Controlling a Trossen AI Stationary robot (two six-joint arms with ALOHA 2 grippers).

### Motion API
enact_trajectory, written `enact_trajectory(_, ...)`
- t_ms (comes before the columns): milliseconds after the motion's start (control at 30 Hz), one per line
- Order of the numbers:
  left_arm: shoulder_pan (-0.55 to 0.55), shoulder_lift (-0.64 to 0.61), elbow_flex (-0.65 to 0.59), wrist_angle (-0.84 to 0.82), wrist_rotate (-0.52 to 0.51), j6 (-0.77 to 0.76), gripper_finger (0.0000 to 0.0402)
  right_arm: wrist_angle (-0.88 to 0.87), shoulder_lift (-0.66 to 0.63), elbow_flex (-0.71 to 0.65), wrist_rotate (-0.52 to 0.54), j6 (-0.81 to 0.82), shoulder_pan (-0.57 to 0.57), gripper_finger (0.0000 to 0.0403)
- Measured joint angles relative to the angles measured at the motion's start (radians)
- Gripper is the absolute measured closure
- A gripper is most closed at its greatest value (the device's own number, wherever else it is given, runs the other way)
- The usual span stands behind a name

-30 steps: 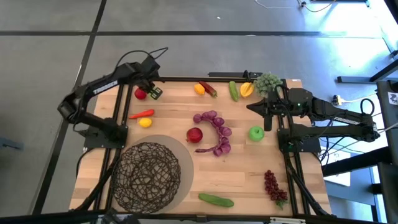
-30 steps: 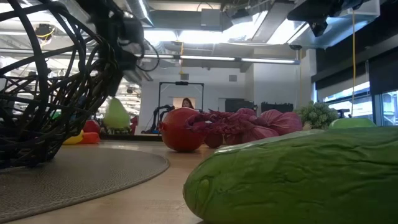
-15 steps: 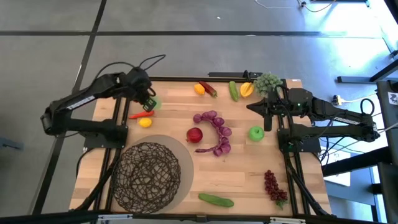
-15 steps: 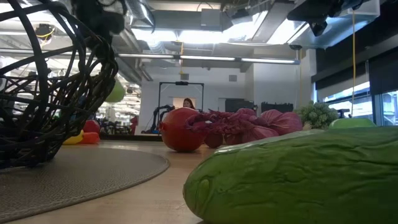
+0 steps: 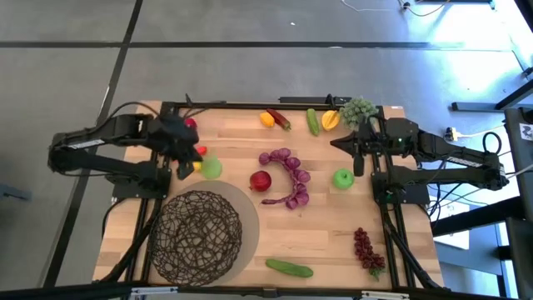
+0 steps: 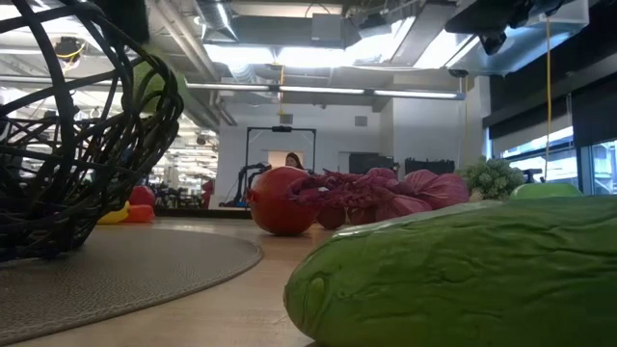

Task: Build produce basket
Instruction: Put the green pear into the black wire basket

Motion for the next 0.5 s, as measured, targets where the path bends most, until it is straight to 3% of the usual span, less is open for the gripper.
enact_trajectory(300, -0.263, -0.026, 0.0, 0.012, 0.036, -0.095, 0.0401, 0.021, 0.014, 0.0, -0.163, 0.005, 0.001, 0.0402)
enact_trajectory(500, -0.429, -0.017, 0.0, 0.011, -0.031, -0.207, 0.0401, 0.101, 0.075, 0.0, -0.206, 0.026, 0.001, 0.0402)
